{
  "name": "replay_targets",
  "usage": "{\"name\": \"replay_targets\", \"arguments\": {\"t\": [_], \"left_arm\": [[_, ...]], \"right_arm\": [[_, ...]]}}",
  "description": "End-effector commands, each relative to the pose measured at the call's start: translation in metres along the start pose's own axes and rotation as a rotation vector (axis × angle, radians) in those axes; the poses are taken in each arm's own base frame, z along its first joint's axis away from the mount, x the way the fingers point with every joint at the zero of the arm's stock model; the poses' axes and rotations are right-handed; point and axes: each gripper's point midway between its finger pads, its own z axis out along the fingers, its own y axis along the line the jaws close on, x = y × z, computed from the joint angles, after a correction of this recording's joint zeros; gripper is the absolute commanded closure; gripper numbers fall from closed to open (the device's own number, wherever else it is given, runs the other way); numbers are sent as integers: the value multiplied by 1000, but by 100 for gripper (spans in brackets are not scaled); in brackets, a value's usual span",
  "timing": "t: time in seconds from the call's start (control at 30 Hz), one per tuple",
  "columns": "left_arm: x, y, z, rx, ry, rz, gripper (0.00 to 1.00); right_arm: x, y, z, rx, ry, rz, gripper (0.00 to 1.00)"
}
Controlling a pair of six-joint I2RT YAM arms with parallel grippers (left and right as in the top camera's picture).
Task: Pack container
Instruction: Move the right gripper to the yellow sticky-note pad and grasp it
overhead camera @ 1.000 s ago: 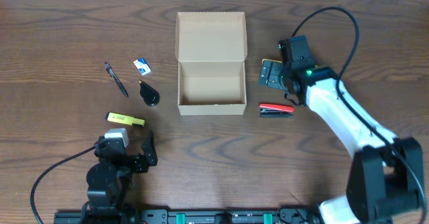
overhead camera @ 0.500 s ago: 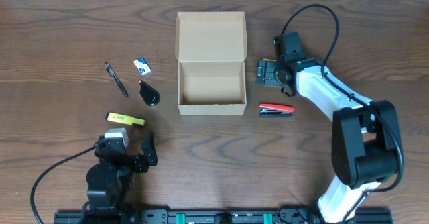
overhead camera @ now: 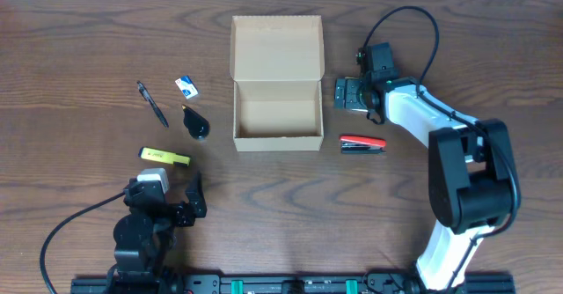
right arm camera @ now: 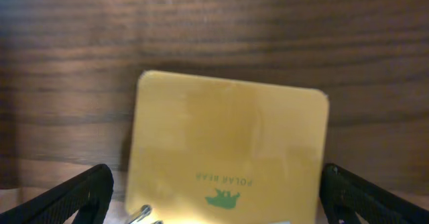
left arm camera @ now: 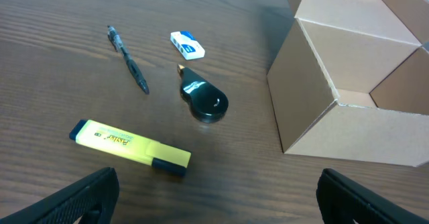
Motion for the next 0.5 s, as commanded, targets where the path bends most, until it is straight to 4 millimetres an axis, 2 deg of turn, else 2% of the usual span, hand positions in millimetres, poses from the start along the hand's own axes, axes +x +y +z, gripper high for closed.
{"name": "replay_targets", "arguments": {"t": [0.0,0.27,0.47], "left_arm": [[5,3,3,-12,5,5,5],[5,3,3,-12,5,5,5],[5,3,3,-12,5,5,5]], "right_arm": [[-2,-2,6,-2,5,-8,1],[2,-2,10,3,19,-9,3],[2,-2,10,2,18,-9,22]]}}
